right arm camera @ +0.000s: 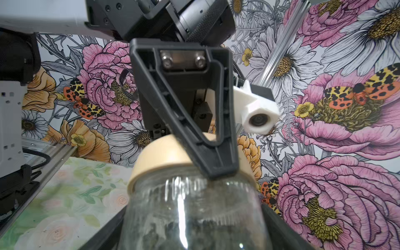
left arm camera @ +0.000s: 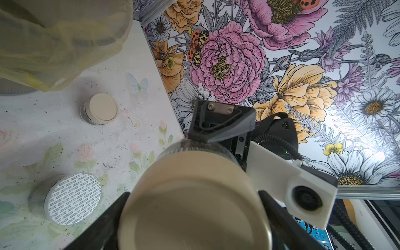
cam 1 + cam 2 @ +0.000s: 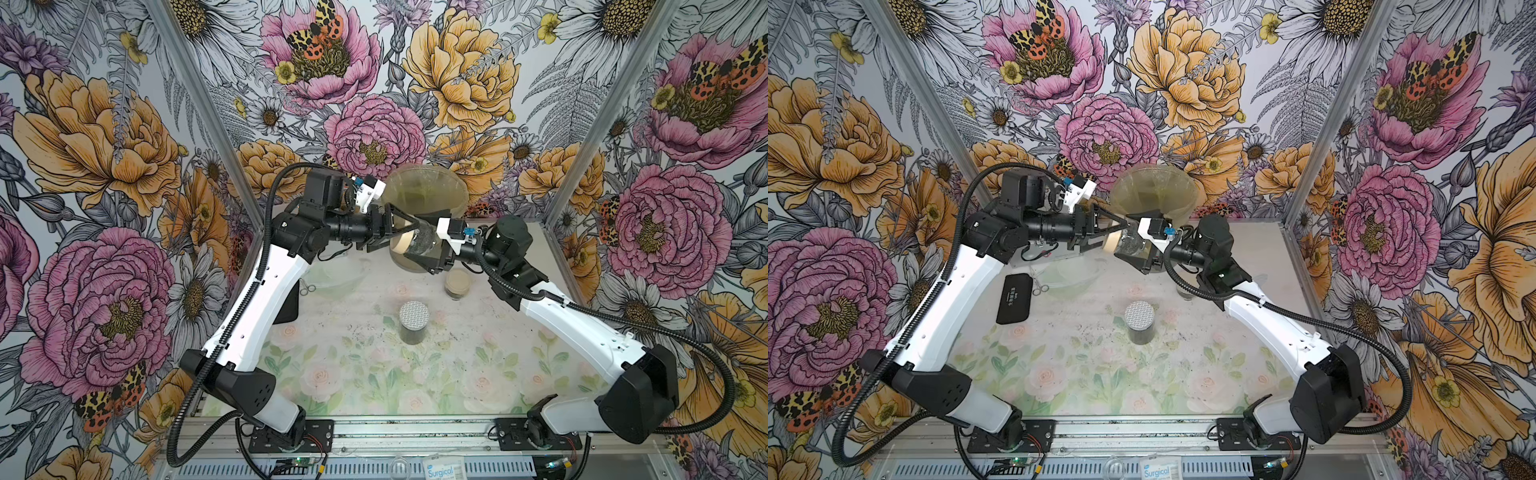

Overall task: Empty moldy tea leaves from jars
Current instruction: Pick up the jar from the center of the board.

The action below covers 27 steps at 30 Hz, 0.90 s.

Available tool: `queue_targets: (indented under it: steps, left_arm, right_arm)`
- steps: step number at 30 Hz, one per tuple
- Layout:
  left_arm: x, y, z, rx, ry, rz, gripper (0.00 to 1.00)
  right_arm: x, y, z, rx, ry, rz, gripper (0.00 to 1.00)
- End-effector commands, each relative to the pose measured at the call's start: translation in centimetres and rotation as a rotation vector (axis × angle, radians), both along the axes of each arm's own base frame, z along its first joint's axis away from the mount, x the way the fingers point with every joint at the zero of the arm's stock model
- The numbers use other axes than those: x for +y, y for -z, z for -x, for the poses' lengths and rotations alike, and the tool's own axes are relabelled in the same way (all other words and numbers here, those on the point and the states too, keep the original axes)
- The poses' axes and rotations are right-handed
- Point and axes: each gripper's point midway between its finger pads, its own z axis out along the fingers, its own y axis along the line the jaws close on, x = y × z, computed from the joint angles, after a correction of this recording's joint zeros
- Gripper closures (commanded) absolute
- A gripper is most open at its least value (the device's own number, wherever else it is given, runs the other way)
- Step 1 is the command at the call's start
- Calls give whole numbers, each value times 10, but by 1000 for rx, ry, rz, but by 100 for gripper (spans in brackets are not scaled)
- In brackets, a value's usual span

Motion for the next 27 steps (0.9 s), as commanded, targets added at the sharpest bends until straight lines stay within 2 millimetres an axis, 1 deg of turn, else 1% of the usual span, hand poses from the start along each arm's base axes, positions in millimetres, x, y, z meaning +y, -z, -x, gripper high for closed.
queue_targets:
  steps: [1,2,4,6,7,8,10,12,15,17,19,20,21,23,25,27]
  left_arm:
    - [1,-24,2,-71,7,50,56]
    - [1,-24,2,-69,4,50,56]
    - [1,-26,2,-71,3,51,57]
    - [-1,-25,1,-70,7,51,56]
    - [-2,-24,0,-70,10,49,48]
    - [-3,-22,-1,-70,13,47,30]
    - [0,-21,-5,-91,4,36,2]
    - [8,-26,-11,-149,-20,23,1]
    - [20,-47,-15,-280,-25,37,1]
    - [20,-60,-7,-364,33,69,1]
    - [20,-66,0,-398,98,97,1]
    - [18,-69,8,-422,156,120,1]
    - [18,-71,15,-446,203,137,1]
    - [22,-72,24,-498,250,148,1]
    - [30,-68,21,-545,244,130,1]
    - [33,-64,18,-588,230,98,1]
  right_arm:
    - [-3,-12,0,-31,-2,-10,29]
    - [-4,-11,0,-25,2,-7,31]
    - [-6,-8,1,-16,5,-2,32]
    - [-6,-7,4,-7,-16,4,43]
    - [-6,-7,6,0,-29,4,49]
    - [-5,-8,8,12,-43,3,53]
    - [-4,-10,8,41,-53,-5,56]
    - [-4,-11,7,64,-58,-18,58]
    - [-7,-14,5,127,-60,-35,61]
    - [-10,-19,3,167,-62,-49,63]
    - [-14,-24,2,198,-63,-65,63]
    - [-16,-27,2,207,-67,-71,64]
    - [-18,-30,3,210,-74,-76,64]
    - [-19,-34,7,218,-96,-77,64]
    - [-21,-39,11,225,-115,-81,64]
    - [-21,-44,10,236,-118,-87,64]
